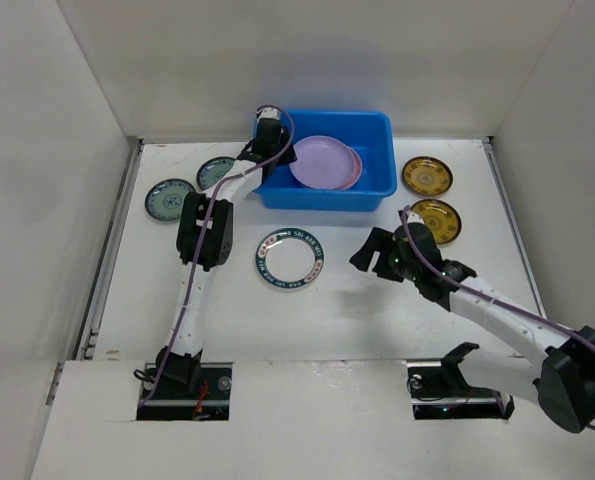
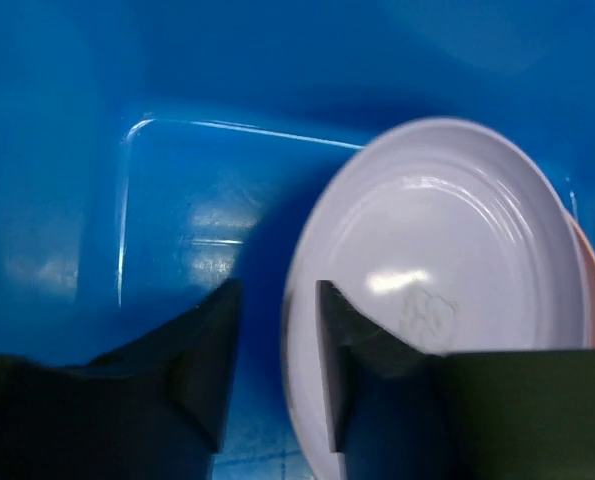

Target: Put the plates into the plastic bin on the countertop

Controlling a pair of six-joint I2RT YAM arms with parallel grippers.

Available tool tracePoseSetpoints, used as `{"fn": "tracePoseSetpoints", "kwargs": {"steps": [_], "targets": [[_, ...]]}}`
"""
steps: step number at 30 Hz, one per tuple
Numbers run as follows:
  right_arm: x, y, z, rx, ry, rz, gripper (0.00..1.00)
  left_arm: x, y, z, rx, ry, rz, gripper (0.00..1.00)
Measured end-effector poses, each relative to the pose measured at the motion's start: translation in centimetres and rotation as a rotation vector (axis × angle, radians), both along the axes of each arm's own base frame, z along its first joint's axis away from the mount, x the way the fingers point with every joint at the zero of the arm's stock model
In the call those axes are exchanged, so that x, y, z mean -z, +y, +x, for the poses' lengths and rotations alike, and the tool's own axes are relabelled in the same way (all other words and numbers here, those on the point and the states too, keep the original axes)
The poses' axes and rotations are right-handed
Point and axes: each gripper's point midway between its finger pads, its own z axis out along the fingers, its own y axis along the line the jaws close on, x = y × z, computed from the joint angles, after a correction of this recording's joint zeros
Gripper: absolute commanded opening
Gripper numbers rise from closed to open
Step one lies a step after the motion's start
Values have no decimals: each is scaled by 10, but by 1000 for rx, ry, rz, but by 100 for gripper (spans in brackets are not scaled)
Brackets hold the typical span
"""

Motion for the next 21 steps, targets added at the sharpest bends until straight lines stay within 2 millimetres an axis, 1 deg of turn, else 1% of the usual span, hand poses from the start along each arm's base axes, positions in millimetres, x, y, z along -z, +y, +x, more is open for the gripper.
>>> {"fn": "tracePoseSetpoints", "kwargs": {"steps": [2,4,6,9,12,14,16,17,19,21], "targets": [[1,7,2,-8,-1,11,79,0,-2,1,7,-7,-7,62],[4,16,5,-21,-2,21,78,-4,-3,4,10,-27,-14,88],[8,25,8,-36,-2,34,77,-13,-8,7,18,-57,-27,100],[15,40,15,-63,0,63,76,-27,-12,4,28,-78,-30,100],[20,56,22,-95,-11,118,74,-56,-8,-5,27,-106,-18,100],[25,66,24,-118,-16,154,71,-91,-4,-17,25,-148,-5,100],[35,74,25,-141,-7,188,69,-137,4,-31,16,-208,7,100],[41,78,24,-150,3,199,68,-164,9,-40,8,-245,12,100],[52,84,24,-164,21,220,68,-218,21,-64,-9,-321,18,100],[62,89,24,-176,34,236,67,-265,36,-90,-33,-389,19,100]]}}
